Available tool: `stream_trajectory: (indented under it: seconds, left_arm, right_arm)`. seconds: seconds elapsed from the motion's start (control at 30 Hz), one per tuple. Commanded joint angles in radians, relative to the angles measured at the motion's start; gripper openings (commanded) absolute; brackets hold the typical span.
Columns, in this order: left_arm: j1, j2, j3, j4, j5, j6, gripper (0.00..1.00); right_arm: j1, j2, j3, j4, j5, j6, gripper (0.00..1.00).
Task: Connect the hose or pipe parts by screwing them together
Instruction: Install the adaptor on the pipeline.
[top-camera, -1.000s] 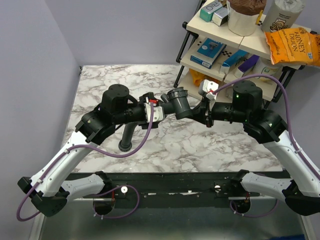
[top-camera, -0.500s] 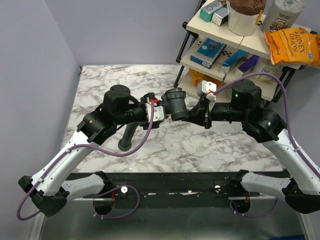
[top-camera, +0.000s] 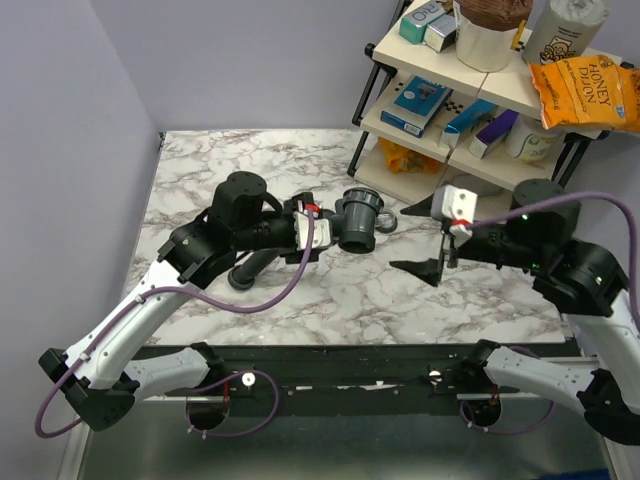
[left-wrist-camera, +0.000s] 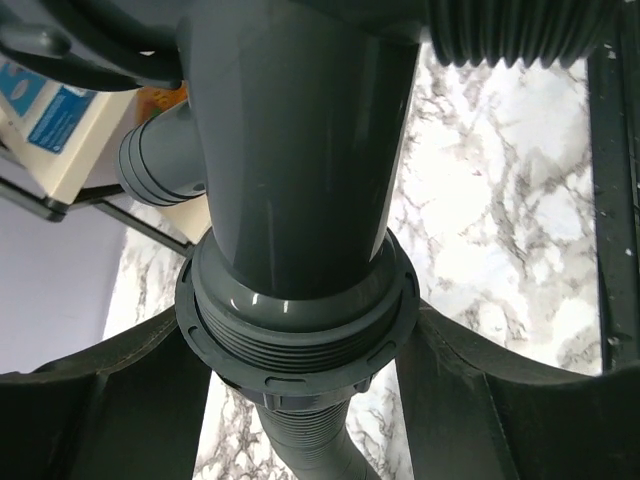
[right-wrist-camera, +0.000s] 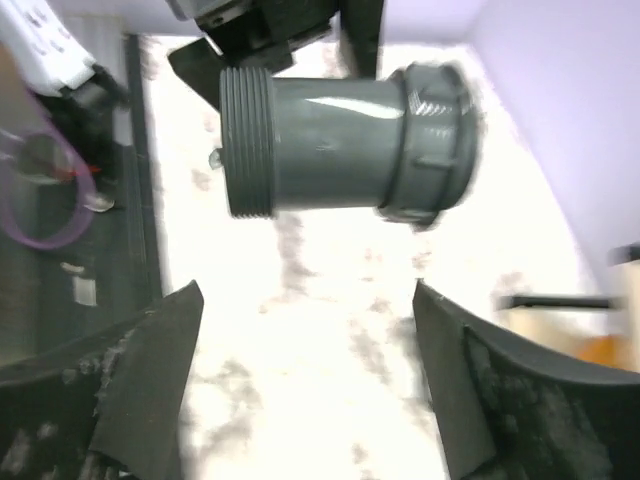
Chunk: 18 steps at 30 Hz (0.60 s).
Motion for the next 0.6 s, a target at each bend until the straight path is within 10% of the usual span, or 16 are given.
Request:
stream_trajectory:
  seconds: [0.0, 0.57]
  left_arm:
    - [-0.003, -0.008, 0.049, -0.145, 0.142, 0.073, 0.0]
    - [-0.007, 0.139, 0.196, -0.432, 0.292, 0.234, 0.0]
  right_arm:
    - [0.007, -0.101, -0.105, 0.029, 0.065, -0.26, 1.0]
    - [0.353, 0.04, -0.003, -0.024, 0.156, -0.575, 1.0]
